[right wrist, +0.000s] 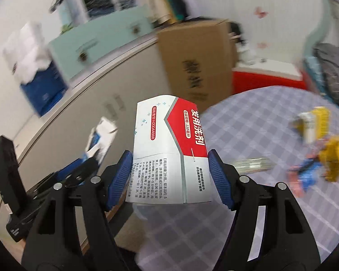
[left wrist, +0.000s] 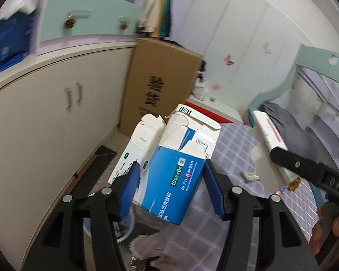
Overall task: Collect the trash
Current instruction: 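Carry the medicine box and detergent box over the blue bucket with both grippers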
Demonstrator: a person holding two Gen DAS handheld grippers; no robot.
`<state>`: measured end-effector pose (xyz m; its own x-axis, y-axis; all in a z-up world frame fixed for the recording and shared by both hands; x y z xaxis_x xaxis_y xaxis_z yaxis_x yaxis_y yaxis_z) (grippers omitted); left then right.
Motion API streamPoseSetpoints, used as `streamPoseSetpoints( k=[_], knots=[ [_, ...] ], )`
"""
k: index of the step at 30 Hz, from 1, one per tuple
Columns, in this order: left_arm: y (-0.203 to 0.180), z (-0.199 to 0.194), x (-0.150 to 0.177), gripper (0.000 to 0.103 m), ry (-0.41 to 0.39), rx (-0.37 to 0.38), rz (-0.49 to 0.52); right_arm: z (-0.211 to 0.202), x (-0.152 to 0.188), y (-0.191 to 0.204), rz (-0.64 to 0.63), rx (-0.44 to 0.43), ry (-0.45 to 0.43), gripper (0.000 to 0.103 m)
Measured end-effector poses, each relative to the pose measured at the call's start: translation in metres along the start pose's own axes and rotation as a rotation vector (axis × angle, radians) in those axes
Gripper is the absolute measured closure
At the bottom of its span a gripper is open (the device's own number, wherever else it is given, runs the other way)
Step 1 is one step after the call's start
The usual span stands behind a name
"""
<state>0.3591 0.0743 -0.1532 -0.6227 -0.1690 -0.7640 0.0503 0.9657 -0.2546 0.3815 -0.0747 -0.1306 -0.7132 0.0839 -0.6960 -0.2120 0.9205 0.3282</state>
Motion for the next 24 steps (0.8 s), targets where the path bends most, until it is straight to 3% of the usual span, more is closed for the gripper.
streamPoseSetpoints(
  k=[6,12,18,24],
  knots=[
    [0.082,-0.004,0.012,0.047,0.023,-0.112,-0.095,0.064,0.025,0.067,-0.079,-0.096,0.113,0.035],
    [0.150,0.004,0.032,0.047,0.066,-0.218,-0.185,0.126,0.049,0.108,-0.139,-0.132,0.224,0.035],
    [0.182,0.020,0.046,0.047,0.106,-0.256,-0.223,0.167,0.060,0.120,-0.151,-0.146,0.277,0.030],
    [0.190,0.039,0.057,0.047,0.147,-0.261,-0.228,0.182,0.063,0.110,-0.183,-0.079,0.248,0.025]
  ],
)
Point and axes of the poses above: each gripper's, at about its wrist camera, not at the fingertips, and z roughly the way its jaws point, y to its left, x to its underside, the point moved 7 cm from there along z, roughly the way its jaws point, and after that the axes turned 4 degrees about z, right-handed, at the moved point
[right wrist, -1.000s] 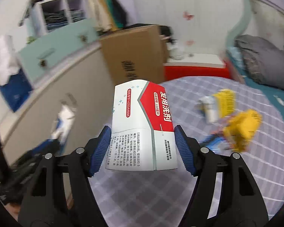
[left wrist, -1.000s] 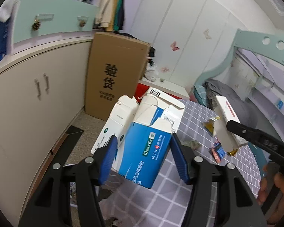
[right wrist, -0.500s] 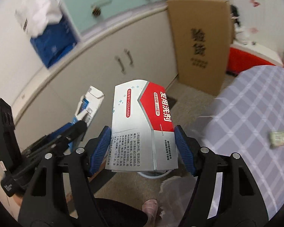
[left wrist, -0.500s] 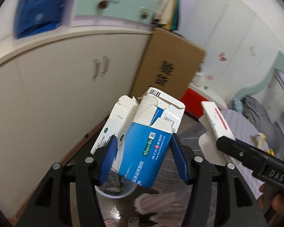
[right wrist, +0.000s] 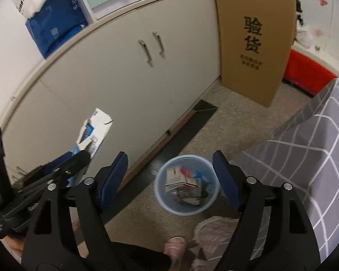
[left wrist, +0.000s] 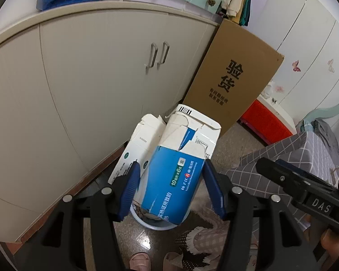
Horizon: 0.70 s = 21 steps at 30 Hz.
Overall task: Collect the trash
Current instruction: 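Carry the medicine box and detergent box over the blue bucket with both grippers, then open the right gripper to drop the detergent box while the left drops the medicine box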
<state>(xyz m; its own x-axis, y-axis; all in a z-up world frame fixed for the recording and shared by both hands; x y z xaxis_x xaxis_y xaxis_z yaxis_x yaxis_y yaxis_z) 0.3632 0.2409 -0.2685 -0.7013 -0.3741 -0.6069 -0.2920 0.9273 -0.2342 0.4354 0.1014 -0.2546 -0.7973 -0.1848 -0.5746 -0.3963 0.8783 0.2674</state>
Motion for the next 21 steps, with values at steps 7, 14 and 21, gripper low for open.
streamPoseSetpoints(
  k=[7,14,21],
  knots=[
    [-0.012,0.019,0.005,0.047,0.035,0.013,0.008,-0.003,0.000,-0.014,0.039,0.015,-0.026,0.023],
    [-0.026,0.030,0.005,0.047,0.054,0.027,0.023,-0.010,-0.004,-0.026,0.094,0.001,-0.051,0.022],
    [-0.037,0.035,0.002,0.047,0.062,0.032,0.044,-0.011,-0.004,-0.027,0.099,-0.003,-0.061,0.022]
  ],
)
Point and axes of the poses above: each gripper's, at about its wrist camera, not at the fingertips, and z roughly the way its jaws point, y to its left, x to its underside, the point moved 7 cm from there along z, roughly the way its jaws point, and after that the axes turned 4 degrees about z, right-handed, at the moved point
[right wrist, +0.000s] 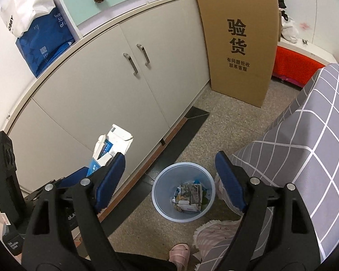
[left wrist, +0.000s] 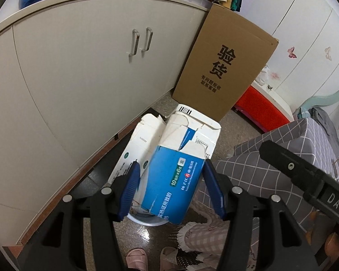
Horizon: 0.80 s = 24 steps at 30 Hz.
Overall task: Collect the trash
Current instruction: 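Open the right gripper to drop the detergent box while the left drops the medicine box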
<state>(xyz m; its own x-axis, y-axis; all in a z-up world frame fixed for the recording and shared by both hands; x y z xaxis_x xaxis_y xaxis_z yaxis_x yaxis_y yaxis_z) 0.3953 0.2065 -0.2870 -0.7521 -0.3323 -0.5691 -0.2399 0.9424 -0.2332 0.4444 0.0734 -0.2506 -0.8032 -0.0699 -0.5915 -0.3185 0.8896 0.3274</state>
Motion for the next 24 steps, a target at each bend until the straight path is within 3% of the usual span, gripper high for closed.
streamPoseSetpoints(
  k=[16,20,24],
  knots=[
    [-0.017,0.012,-0.012,0.045,0.009,0.019,0.009,-0.017,-0.011,-0.004,-0.011,0.034,-0.108,0.018],
    [-0.020,0.015,-0.015,0.031,0.001,0.000,0.018,-0.017,-0.012,-0.006,-0.004,0.037,-0.106,0.018],
    [-0.019,0.014,-0.015,0.029,-0.003,-0.006,0.008,-0.018,-0.012,-0.006,-0.013,0.039,-0.107,0.018]
  ],
)
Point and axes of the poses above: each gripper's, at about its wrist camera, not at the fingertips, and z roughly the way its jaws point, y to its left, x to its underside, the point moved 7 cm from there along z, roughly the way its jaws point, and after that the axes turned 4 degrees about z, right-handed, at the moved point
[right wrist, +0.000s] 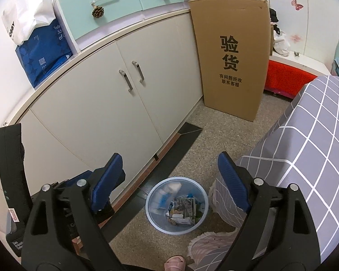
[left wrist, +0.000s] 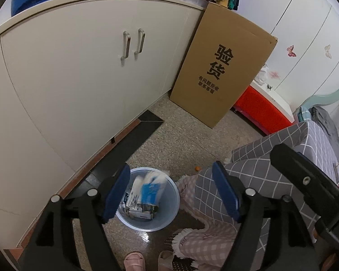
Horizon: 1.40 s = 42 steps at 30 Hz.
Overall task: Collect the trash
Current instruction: 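Open the right gripper to drop the detergent box while the left drops the medicine box, then move both open grippers back over the table toward the remaining trash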
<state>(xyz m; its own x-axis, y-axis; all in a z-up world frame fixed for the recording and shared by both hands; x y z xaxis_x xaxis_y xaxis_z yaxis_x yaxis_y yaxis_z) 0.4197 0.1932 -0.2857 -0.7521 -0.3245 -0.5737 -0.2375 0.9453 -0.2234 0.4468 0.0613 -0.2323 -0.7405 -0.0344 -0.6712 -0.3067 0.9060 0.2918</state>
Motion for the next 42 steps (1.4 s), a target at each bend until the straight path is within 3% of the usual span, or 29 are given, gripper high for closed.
streamPoseSetpoints(
  k=[12,19,30,37,42],
  knots=[
    [0.011,-0.022,0.000,0.029,-0.023,-0.031,-0.015,-0.006,0.000,0.003,0.017,-0.015,-0.003,0.018],
    [-0.017,-0.061,-0.004,0.029,-0.087,-0.004,0.032,-0.058,-0.007,-0.009,0.007,-0.019,-0.072,0.018],
    [-0.147,-0.101,0.013,0.029,-0.133,0.117,0.270,-0.165,-0.002,-0.126,0.145,0.133,-0.179,0.018],
    [-0.256,-0.099,0.048,0.025,-0.098,0.194,0.528,-0.221,0.027,-0.219,0.301,0.262,-0.207,0.013],
    [-0.310,-0.090,0.067,0.025,-0.086,0.228,0.673,-0.236,0.043,-0.259,0.408,0.304,-0.210,0.012]
  ],
)
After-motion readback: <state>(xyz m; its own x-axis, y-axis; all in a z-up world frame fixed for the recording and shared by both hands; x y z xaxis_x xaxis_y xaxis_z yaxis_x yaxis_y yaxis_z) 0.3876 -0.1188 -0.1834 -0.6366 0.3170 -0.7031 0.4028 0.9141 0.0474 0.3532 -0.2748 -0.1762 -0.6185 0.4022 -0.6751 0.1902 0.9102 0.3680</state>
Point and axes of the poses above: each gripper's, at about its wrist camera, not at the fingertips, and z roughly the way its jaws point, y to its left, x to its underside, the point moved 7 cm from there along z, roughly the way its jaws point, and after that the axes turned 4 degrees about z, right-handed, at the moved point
